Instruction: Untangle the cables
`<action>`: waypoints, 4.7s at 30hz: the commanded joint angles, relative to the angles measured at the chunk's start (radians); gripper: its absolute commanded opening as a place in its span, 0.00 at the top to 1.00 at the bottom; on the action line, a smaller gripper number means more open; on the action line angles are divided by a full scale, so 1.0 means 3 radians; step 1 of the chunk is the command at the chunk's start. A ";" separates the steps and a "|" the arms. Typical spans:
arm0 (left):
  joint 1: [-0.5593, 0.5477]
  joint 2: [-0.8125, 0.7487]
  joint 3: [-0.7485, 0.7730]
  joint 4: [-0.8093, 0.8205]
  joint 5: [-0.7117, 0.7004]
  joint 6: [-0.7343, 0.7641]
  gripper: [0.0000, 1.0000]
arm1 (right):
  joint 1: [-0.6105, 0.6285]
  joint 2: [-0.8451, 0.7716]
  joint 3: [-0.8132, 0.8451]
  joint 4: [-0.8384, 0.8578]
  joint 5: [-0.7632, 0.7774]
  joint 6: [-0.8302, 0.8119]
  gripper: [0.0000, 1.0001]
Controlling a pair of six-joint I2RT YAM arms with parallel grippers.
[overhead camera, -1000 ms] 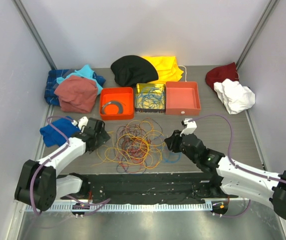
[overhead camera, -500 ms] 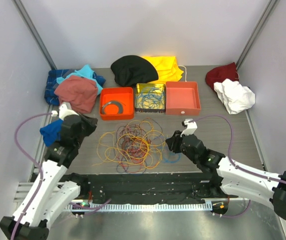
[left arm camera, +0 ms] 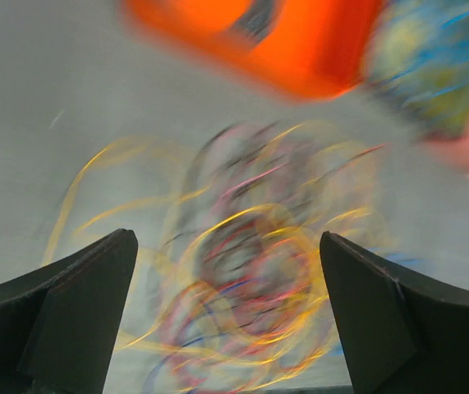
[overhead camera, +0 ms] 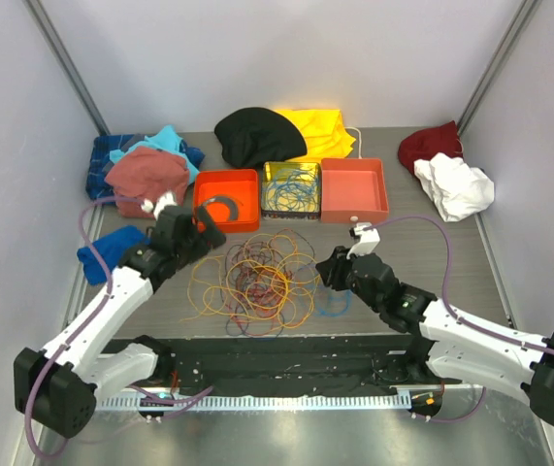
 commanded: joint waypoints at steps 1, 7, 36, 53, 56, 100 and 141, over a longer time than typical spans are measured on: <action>0.0001 -0.0262 -0.0737 -0.0066 -0.0137 -0.0267 0.00 | 0.0020 -0.0124 -0.0062 0.0058 0.0049 0.0019 0.63; 0.0001 -0.0115 -0.0898 0.0139 -0.0353 -0.0232 0.00 | 0.0020 -0.0074 -0.0119 0.0047 0.0105 -0.0053 0.63; 0.0272 -0.0245 -0.0632 0.0113 -0.0350 -0.0335 1.00 | 0.0015 -0.0022 -0.0195 0.0155 0.0207 -0.0140 0.64; -0.1175 -0.0274 0.1019 0.0590 -0.0046 0.0141 1.00 | 0.0020 -0.0426 0.0311 -0.0269 0.0442 -0.0314 0.66; -0.1180 -0.0004 0.1351 0.0620 0.0046 0.0233 1.00 | 0.0020 -0.0569 0.0367 -0.0377 0.0539 -0.0304 0.65; -0.0935 0.4681 0.4910 0.1995 0.1028 -0.0012 1.00 | 0.0015 -0.2384 0.0219 -0.1773 0.1669 0.0366 0.72; -0.1339 0.4681 0.4977 0.1198 -0.0281 0.1430 1.00 | 0.0020 -0.2410 0.0255 -0.1895 0.1874 0.0417 0.73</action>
